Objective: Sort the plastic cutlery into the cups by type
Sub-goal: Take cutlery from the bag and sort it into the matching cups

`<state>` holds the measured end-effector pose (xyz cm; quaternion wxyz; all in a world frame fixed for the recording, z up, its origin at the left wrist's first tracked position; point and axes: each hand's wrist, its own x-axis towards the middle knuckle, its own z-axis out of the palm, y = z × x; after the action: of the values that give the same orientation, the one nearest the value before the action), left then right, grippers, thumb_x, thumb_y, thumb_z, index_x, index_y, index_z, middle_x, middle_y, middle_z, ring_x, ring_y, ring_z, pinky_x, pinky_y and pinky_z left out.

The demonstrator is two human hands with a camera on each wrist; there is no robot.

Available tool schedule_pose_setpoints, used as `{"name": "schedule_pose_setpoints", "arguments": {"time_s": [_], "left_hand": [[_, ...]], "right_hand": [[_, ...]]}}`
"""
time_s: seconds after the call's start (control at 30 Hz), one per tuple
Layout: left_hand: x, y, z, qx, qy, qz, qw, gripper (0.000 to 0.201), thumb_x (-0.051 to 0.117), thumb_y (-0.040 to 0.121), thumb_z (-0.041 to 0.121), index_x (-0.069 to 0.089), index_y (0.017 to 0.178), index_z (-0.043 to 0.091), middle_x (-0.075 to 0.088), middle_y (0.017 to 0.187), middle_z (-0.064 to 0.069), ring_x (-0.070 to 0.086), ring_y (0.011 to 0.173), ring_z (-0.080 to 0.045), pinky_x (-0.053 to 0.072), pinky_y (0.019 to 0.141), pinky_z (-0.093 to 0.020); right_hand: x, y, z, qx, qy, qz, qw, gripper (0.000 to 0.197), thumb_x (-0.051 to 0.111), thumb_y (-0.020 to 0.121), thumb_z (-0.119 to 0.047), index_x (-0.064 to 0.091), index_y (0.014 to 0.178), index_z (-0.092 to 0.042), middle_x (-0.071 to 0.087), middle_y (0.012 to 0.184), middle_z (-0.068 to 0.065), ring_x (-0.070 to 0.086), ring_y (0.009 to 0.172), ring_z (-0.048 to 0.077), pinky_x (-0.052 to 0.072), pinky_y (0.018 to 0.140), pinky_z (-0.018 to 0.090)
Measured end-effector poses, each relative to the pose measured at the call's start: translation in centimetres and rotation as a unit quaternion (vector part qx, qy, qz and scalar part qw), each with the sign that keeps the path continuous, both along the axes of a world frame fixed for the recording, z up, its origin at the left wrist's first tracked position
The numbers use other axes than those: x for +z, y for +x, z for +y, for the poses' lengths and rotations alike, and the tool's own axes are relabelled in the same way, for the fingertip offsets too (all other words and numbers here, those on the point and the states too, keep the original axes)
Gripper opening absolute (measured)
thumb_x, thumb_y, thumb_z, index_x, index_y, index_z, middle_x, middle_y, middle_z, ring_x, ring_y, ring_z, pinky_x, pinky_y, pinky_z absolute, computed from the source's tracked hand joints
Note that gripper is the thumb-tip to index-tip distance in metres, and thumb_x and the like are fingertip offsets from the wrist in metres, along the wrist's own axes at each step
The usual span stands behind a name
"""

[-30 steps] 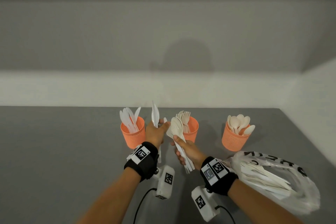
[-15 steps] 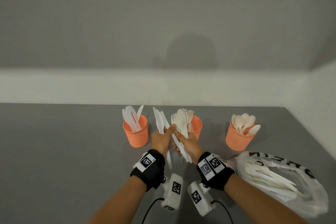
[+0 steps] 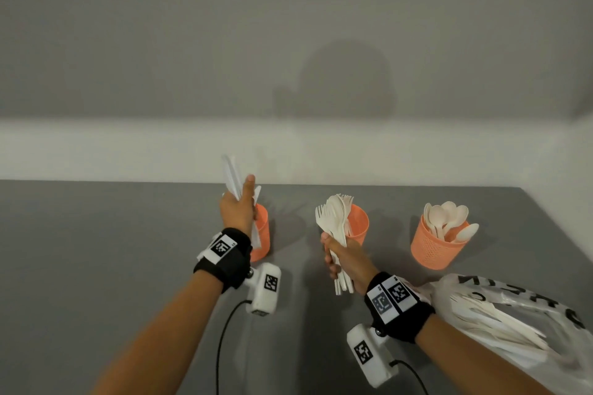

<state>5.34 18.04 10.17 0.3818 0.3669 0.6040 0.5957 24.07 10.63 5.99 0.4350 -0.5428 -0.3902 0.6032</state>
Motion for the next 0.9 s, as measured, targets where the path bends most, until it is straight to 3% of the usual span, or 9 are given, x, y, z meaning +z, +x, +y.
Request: {"name": "schedule_pose_setpoints", "arguments": {"time_s": [0.1,0.2,0.33,0.43,0.53,0.63,0.73,0.83,0.9], "left_hand": [[1.8,-1.4,2.2,0.048,0.049,0.013,0.998,0.050,0.063,0.085,0.039,0.037,0.052,0.012,0.038,0.044,-0.007,0.039,0.036,-0.014,0.039,0.043,-0.020],[1.8,-2.1,3.8,0.066,0.071,0.017,0.995,0.052,0.060,0.086,0.042,0.033,0.051,0.013,0.035,0.048,-0.008,0.036,0.031,-0.007,0.038,0.040,-0.015],[-0.7,-2.0,4.3,0.020,0.042,0.055,0.997,0.052,0.055,0.089,0.044,0.045,0.053,0.007,0.047,0.049,-0.009,0.049,0.044,-0.013,0.044,0.051,-0.017],[-3.2,-2.0,3.8,-0.027,0.046,0.085,0.995,0.032,0.063,0.087,0.029,0.058,0.074,0.001,0.056,0.056,-0.008,0.055,0.047,-0.007,0.045,0.053,-0.014],[-4.5,-2.5,4.0,-0.044,0.053,0.142,0.987,0.015,0.068,0.083,0.024,0.056,0.081,0.016,0.060,0.065,-0.005,0.059,0.057,-0.009,0.047,0.065,-0.021],[-5.1,-3.0,4.3,-0.066,0.070,0.274,0.957,0.011,0.065,0.085,0.024,0.060,0.081,0.015,0.059,0.075,-0.002,0.056,0.072,-0.019,0.045,0.081,-0.034],[-5.1,-3.1,4.2,-0.099,0.098,0.400,0.906,0.021,0.059,0.089,0.023,0.067,0.089,0.004,0.060,0.088,-0.009,0.058,0.087,-0.027,0.046,0.081,-0.037],[-4.8,-3.1,4.2,-0.095,0.090,0.485,0.865,0.051,0.046,0.087,0.049,0.066,0.104,0.005,0.062,0.104,-0.014,0.054,0.101,-0.034,0.044,0.085,-0.041],[-3.9,-3.0,3.8,-0.063,0.086,0.511,0.853,0.063,0.032,0.084,0.055,0.060,0.116,0.009,0.057,0.116,-0.015,0.050,0.111,-0.035,0.041,0.091,-0.045]], "right_hand": [[0.2,0.1,0.4,-0.014,-0.004,0.002,1.000,0.022,0.050,0.095,-0.027,0.050,0.078,-0.013,0.042,0.053,0.000,0.034,0.031,0.005,0.032,0.034,0.018],[0.7,0.3,0.4,-0.030,-0.002,0.013,0.999,0.019,0.049,0.095,-0.026,0.050,0.082,-0.013,0.041,0.051,0.000,0.034,0.031,0.005,0.032,0.034,0.018],[1.1,0.6,0.5,-0.035,-0.002,0.016,0.999,0.020,0.048,0.096,-0.026,0.048,0.081,-0.013,0.040,0.049,-0.001,0.032,0.030,0.005,0.031,0.034,0.017],[0.7,0.7,0.6,-0.030,-0.013,0.013,0.999,0.020,0.048,0.096,-0.028,0.050,0.083,-0.012,0.041,0.051,-0.001,0.033,0.032,0.005,0.031,0.035,0.018],[0.3,0.4,0.7,-0.027,-0.017,0.015,0.999,0.020,0.048,0.096,-0.029,0.050,0.087,-0.011,0.042,0.049,-0.002,0.034,0.032,0.006,0.032,0.035,0.018],[0.4,0.1,0.6,-0.023,-0.029,0.025,0.999,0.020,0.048,0.096,-0.028,0.051,0.086,-0.011,0.041,0.051,0.000,0.034,0.032,0.006,0.032,0.035,0.017],[0.8,0.1,0.4,-0.013,-0.046,0.044,0.998,0.019,0.047,0.096,-0.026,0.052,0.084,-0.012,0.040,0.050,0.000,0.034,0.032,0.007,0.033,0.035,0.018],[1.0,0.4,0.3,0.001,-0.053,0.050,0.997,0.019,0.047,0.095,-0.027,0.054,0.086,-0.013,0.040,0.048,-0.001,0.034,0.033,0.007,0.033,0.036,0.018],[1.2,0.6,0.1,0.009,-0.058,0.051,0.997,0.020,0.045,0.096,-0.030,0.055,0.089,-0.014,0.039,0.048,-0.002,0.034,0.033,0.007,0.033,0.037,0.018]]}}
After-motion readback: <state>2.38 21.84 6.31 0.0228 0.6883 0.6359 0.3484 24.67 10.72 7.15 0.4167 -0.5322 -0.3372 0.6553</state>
